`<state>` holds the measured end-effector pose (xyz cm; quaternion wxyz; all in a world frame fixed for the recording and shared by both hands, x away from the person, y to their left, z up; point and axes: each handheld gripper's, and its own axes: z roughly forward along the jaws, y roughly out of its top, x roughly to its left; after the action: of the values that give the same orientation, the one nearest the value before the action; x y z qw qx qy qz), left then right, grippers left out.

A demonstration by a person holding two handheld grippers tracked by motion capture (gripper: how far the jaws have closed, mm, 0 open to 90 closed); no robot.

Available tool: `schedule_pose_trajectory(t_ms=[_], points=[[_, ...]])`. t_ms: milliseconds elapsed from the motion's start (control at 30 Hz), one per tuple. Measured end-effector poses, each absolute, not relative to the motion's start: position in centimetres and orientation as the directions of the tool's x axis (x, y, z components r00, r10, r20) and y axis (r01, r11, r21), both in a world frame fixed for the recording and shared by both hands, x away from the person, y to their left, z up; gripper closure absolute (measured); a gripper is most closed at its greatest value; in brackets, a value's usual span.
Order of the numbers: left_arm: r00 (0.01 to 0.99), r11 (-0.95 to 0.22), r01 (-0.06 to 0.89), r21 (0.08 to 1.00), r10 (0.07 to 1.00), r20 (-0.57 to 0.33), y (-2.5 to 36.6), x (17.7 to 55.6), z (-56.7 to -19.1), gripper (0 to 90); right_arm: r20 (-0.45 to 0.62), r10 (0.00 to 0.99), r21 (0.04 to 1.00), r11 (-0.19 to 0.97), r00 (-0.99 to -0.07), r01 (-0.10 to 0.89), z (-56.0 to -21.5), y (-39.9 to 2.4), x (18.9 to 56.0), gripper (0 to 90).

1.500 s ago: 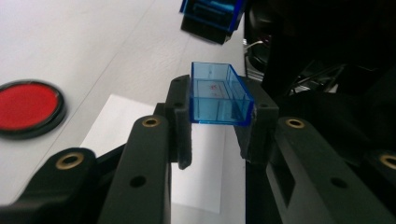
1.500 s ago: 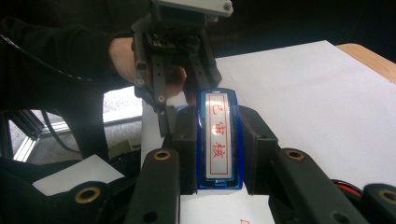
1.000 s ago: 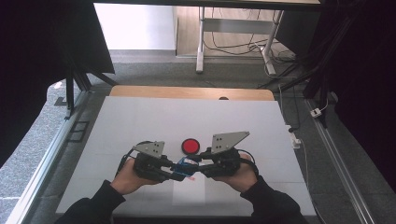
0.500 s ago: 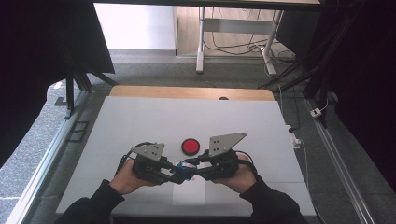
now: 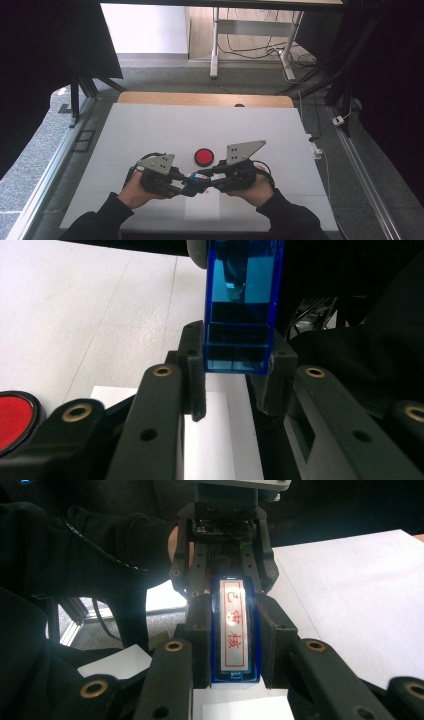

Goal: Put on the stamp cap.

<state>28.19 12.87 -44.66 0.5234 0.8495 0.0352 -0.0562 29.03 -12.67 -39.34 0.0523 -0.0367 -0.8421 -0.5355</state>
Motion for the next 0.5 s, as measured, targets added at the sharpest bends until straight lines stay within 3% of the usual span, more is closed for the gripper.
schedule_pose_trajectory(t_ms=[233, 500], points=[[0.991, -0.453, 0.133, 0.881, 0.034, -0.132, 12.73, 28.15, -44.69, 66.8, 0.093, 0.016, 0.889, 0.448, -0.996, 0.090, -39.13, -12.58, 28.89, 71.6], [0.986, -0.466, 0.164, 0.869, 0.108, -0.128, 12.85, 27.69, -44.72, 48.8, 0.078, 0.044, 0.889, 0.449, -0.996, 0.090, -39.12, -12.74, 28.99, 71.5]])
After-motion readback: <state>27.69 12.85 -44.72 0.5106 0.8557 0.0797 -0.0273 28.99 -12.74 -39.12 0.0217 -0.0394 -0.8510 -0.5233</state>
